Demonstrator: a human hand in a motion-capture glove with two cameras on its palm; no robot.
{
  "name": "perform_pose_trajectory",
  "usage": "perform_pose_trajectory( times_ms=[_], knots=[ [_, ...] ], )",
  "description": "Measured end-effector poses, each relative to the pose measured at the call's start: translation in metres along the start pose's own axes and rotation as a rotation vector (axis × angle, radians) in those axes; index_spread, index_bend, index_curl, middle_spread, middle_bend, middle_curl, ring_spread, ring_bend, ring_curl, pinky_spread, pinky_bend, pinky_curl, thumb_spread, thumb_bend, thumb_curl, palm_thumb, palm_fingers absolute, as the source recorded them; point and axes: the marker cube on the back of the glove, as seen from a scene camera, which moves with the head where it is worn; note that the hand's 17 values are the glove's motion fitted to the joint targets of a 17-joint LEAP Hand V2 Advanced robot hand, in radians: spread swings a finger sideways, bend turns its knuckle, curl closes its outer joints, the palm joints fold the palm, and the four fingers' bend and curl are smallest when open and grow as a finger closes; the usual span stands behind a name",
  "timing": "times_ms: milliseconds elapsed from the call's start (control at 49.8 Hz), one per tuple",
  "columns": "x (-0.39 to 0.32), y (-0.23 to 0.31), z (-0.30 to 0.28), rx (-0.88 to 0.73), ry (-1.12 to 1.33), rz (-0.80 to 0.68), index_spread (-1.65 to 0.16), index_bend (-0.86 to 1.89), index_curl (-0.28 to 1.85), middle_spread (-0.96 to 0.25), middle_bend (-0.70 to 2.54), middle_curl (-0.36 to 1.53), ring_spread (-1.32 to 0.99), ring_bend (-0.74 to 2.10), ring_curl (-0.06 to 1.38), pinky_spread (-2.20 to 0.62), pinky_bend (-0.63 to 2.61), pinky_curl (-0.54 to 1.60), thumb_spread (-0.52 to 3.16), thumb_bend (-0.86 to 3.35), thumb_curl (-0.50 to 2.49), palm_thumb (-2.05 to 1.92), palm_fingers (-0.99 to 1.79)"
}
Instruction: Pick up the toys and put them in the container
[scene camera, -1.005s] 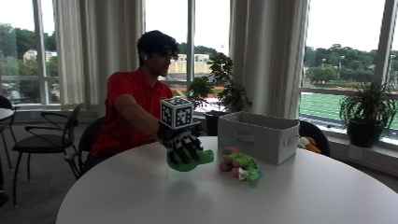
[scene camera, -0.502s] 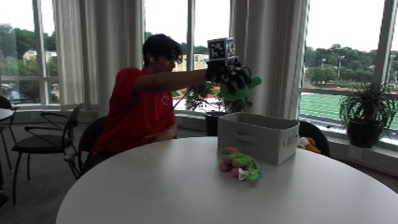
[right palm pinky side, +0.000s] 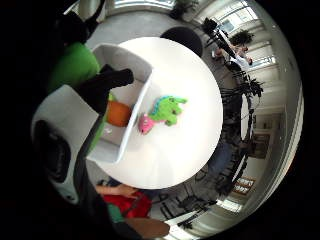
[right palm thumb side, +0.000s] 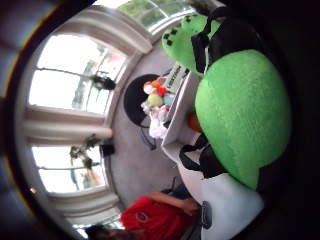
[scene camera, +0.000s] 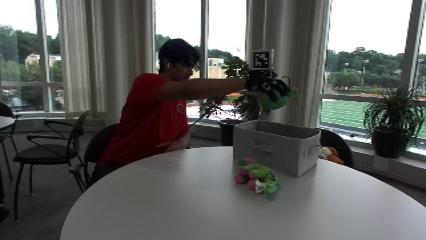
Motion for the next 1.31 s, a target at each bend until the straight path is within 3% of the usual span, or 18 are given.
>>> perform_pose_trajectory(
  times_ms=[60,161,181,221,261,442,663,1025,1306],
  knots=[
    [-0.008,-0.003,0.013,-0.028,-0.015,0.065,-0.61,0.21,0.80,-0.34,0.24,0.45,-0.48,0.67,0.47,-0.25,1.04,0.35,0.86,0.05,0.86,0.65,0.53],
    [0.022,0.002,0.027,-0.061,0.007,0.032,-0.59,0.17,0.79,-0.27,0.12,0.42,-0.39,0.61,0.46,-0.15,1.12,0.37,0.96,-0.02,0.83,0.52,0.27],
    [0.037,0.001,0.024,-0.052,-0.028,0.067,-0.57,0.07,0.75,-0.24,0.12,0.41,-0.33,0.46,0.42,-0.11,1.19,0.39,1.01,-0.09,0.77,0.42,-0.02],
    [0.068,-0.003,0.014,-0.038,-0.126,0.169,-0.52,0.04,0.72,-0.21,0.16,0.42,-0.26,0.42,0.44,-0.07,1.25,0.41,1.04,-0.09,0.72,0.35,-0.17],
    [0.078,-0.001,0.011,-0.036,-0.148,0.205,-0.51,0.04,0.66,-0.18,0.15,0.40,-0.22,0.37,0.41,-0.04,1.26,0.40,1.07,-0.07,0.69,0.30,-0.16],
    [0.044,0.024,0.027,-0.042,0.015,0.117,-0.46,0.11,0.54,-0.13,0.15,0.36,-0.10,0.27,0.34,0.06,1.23,0.37,1.12,-0.06,0.56,0.11,-0.16],
    [0.147,0.062,0.037,-0.059,0.059,0.265,-0.42,0.12,0.45,-0.10,0.14,0.33,-0.04,0.19,0.32,0.11,1.18,0.35,1.06,-0.07,0.45,-0.06,-0.18],
    [0.226,0.100,0.095,-0.152,0.072,0.388,-0.38,0.09,0.31,-0.09,0.13,0.28,-0.01,0.17,0.30,0.13,1.18,0.34,0.91,-0.08,0.33,-0.09,-0.22],
    [0.245,0.086,0.151,-0.198,0.015,0.440,-0.35,0.06,0.21,-0.07,0.12,0.25,0.00,0.18,0.30,0.14,1.23,0.35,0.89,-0.07,0.29,-0.08,-0.28]
  ],
)
